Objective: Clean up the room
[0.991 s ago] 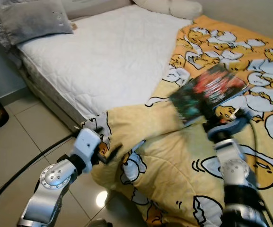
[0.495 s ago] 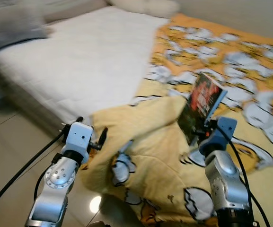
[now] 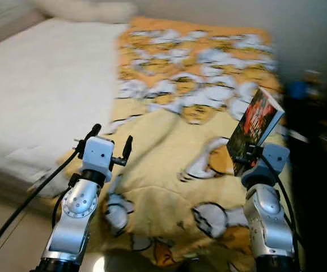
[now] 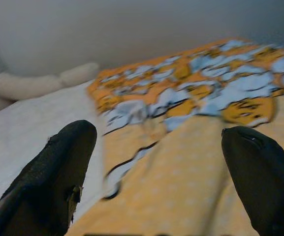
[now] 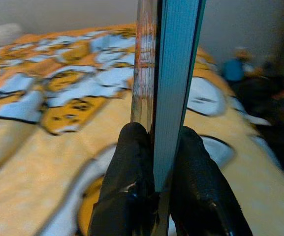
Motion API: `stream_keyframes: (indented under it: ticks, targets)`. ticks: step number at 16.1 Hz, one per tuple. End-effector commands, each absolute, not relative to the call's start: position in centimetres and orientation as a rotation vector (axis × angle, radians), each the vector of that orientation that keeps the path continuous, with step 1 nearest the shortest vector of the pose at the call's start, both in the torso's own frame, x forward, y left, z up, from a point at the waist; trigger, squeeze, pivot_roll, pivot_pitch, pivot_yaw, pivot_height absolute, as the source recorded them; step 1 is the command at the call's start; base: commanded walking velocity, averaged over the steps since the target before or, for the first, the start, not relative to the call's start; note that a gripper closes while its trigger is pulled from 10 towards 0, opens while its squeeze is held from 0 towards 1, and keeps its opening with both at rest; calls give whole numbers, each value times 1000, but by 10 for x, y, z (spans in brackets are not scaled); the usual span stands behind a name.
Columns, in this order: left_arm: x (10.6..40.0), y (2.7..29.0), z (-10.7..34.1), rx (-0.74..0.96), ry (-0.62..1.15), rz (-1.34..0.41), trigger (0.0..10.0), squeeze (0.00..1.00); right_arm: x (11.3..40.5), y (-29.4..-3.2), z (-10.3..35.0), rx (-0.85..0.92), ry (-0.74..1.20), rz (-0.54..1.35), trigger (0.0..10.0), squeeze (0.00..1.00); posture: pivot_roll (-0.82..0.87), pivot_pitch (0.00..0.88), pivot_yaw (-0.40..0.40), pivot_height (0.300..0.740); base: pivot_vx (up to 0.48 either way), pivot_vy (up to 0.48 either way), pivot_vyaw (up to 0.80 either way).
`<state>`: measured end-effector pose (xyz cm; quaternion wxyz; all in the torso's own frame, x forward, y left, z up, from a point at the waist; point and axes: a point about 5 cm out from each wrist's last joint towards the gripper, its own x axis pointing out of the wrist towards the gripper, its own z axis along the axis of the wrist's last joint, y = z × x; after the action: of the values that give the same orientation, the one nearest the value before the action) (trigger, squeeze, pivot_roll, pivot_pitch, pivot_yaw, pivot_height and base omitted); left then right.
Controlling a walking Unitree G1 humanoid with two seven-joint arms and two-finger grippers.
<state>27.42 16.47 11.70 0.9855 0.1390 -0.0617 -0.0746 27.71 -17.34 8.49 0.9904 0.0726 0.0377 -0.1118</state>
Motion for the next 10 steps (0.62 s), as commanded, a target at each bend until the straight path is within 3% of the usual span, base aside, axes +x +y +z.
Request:
stream_keyframes:
  ticks: [1, 3, 4, 6, 10]
  targets:
    - [276, 167, 120, 259, -140, -118, 10000, 0, 275, -175, 94, 162, 20, -238, 10000, 0, 15, 0, 63, 740, 0, 0, -800]
    - [274, 167, 113, 241, -44, -140, 10000, 0, 273, -174, 93, 117, 9, -284, 10000, 0, 14, 0, 67, 740, 0, 0, -800]
    - [272, 167, 109, 199, -3, -228, 10000, 0, 271, -166, 90, 85, 32, -188, 10000, 0, 12, 0, 67, 740, 0, 0, -800]
    - [270, 173, 108, 201, -4, -207, 10000, 0, 270, -157, 88, 162, 64, -59, 10000, 0, 29, 0, 42, 740, 0, 0, -800]
    - [266, 180, 107, 227, 37, -163, 10000, 0, 275, -152, 83, 215, 115, -2, 10000, 0, 48, 0, 6, 740, 0, 0, 0]
